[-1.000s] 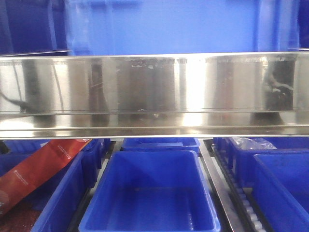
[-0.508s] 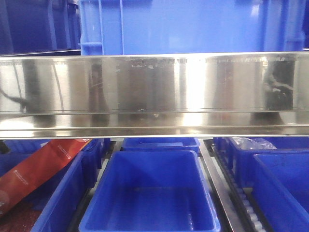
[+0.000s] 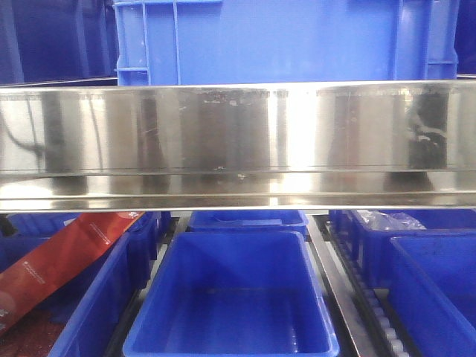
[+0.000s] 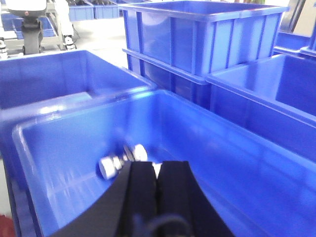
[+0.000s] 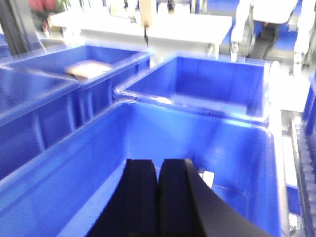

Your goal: Place valve from conveyor to right shelf box

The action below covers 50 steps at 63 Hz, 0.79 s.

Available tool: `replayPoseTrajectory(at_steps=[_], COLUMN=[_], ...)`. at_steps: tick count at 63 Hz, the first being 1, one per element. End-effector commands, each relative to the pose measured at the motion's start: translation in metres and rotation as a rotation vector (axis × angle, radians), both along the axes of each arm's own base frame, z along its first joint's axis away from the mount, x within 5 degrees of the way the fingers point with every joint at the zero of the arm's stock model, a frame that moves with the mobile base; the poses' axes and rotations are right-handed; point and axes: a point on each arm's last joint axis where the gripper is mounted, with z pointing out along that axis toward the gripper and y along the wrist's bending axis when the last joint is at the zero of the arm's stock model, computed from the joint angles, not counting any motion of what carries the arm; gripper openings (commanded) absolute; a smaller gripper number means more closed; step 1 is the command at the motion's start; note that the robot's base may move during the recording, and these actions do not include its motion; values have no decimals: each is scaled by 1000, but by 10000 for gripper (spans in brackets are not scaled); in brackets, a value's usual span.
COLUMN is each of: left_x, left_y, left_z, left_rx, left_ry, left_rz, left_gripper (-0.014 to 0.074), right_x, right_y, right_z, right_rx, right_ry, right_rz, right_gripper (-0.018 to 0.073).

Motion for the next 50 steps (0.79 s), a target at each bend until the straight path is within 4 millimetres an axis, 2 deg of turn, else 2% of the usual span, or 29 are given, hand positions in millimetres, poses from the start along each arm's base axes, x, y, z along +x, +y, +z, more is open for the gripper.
replayPoseTrajectory(at_steps=[1,9,10,15,18,28,43,50], left_x=[-15,-37,-43,-60,-74,-112,-166,-188], left_y=[5,19,23,34,42,63,93,105], left_z=[-6,-21,-21,-29,-38,-71,-130,-145], left_rx=[-54,-132,-157,-173,-172,-148,-123,-135], left_ry=[-29,-39,-48,-54,-52,-13,27,7], left_rz=[24,66,77,94,101,106,114,112], left_gripper=[-111,-111,-111,-111,-111,-111,-111,-111], right_x=[-16,-44,-54,-75,-93,-135,-184,-201], right_y=[-9,-22,-26,-35,-43,-60,-79,-86], right_z=[-5,-24,-26,-37,-42,-67,-110,-126], right_rx=[14,40,47,55,63,67,72,76], right_ry=[-53,-105,-121,-138,-156,-166,-177,-188], right_rz=[-18,-37,-39,-45,-47,-48,-48,-47], right_gripper=[-164,-164,-164,-164,-164,-164,-164,-164])
